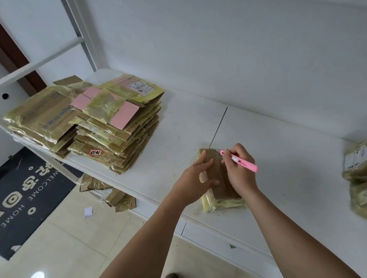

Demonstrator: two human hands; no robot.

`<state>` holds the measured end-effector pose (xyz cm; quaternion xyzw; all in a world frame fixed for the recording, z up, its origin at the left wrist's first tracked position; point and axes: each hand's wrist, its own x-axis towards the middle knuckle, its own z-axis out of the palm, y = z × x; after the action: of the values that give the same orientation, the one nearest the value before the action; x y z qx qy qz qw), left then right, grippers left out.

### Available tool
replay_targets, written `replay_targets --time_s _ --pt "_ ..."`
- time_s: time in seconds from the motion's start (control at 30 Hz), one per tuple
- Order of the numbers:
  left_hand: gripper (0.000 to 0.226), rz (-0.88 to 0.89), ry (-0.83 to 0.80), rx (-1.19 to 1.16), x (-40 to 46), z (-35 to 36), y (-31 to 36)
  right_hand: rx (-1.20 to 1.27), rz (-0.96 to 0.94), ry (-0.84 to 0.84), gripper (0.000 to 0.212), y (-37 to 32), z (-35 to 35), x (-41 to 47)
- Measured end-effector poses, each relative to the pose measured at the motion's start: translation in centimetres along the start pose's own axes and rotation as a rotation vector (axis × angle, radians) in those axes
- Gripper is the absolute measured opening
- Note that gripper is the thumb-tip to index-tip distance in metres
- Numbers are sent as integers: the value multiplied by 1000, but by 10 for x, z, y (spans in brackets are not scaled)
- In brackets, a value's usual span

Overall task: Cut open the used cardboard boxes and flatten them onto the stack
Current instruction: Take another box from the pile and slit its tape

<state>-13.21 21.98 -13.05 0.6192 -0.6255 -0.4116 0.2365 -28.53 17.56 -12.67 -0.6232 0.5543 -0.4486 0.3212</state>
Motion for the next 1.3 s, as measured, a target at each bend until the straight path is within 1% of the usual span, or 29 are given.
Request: replay_targets --time_s 0.07,0.3,0.5,0.63,0.77,0.9,0.93,1.0,1.07,1.13,1.2,1.3 --pt "69 -7 -18 44 -1 -3 0 -49 -38 -34 29 0 -1 0" --pt "68 -19 -23 200 -5 -5 4 -81 -71 -86 30 -1 -15 -7" --pt "69 -52 -44 222 0 -6 2 -190 -156 -197 28 1 -33 -41" --pt "70 -66 -47 224 -2 -4 -2 -186 -213 -204 32 -1 -46 -66" --pt "70 -78 -35 237 -2 -2 -3 -144 -185 -210 35 -6 -54 -70" --pt "62 -133 -33 288 -5 4 -10 -85 -96 -270 41 1 -63 -88" --pt "63 -122 -30 263 -6 7 -13 -63 -74 -250 38 4 -66 -94" --pt "61 -89 8 198 -7 12 -12 11 11 -135 31 12 -73 -99" --pt "52 -90 82 186 -4 13 -4 106 100 -1 27 17 -80 -100" --pt "42 -117 141 215 5 11 5 192 174 96 24 20 -83 -102" --pt "41 -100 125 259 15 10 12 327 272 150 24 22 -82 -105" --pt "48 -70 64 257 24 12 17 563 419 211 30 20 -74 -109"
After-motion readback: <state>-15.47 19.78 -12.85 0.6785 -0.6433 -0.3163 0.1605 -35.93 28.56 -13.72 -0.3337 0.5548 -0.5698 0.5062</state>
